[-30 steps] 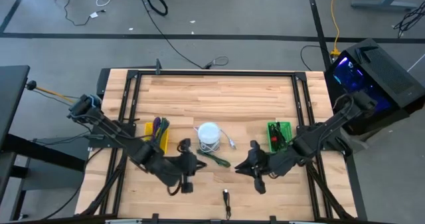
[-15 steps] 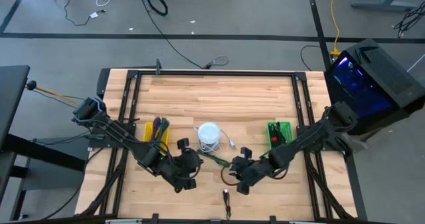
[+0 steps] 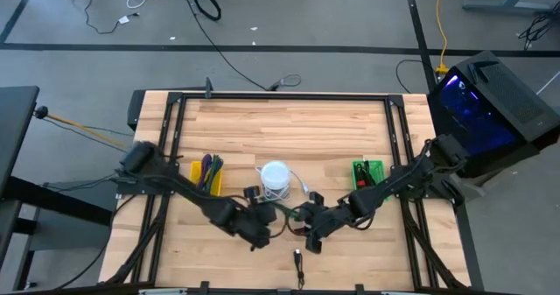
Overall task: Pick & Place USB Port
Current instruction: Put the green charger cable into the yellow bin
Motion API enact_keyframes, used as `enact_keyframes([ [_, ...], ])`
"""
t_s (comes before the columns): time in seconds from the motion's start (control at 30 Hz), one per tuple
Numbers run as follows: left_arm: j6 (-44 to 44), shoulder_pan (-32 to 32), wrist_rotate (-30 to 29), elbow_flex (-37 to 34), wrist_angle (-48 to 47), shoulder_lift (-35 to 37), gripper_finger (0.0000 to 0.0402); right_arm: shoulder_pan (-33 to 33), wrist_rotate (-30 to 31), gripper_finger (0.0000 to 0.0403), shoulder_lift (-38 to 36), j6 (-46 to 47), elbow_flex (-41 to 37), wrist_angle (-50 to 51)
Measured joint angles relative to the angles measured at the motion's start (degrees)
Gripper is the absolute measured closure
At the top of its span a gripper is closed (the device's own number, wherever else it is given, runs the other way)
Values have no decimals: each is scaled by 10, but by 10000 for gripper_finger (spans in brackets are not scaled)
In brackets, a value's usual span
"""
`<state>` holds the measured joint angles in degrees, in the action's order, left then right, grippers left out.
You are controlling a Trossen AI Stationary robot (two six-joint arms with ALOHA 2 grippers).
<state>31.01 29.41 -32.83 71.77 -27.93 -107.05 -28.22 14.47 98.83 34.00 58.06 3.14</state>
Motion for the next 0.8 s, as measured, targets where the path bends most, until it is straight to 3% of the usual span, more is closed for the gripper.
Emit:
enact_keyframes([
  [0.23, -7, -24, -16, 0, 15, -86, 318, -11, -21, 240, -1, -6, 0, -36],
  [0.5, -67, -29, -7, 0, 81, -101, 234, -16, -21, 240, -1, -11, 0, -45],
  [0.8, -124, -28, -24, 0, 122, -102, 214, -18, -21, 240, -1, -11, 0, -45],
])
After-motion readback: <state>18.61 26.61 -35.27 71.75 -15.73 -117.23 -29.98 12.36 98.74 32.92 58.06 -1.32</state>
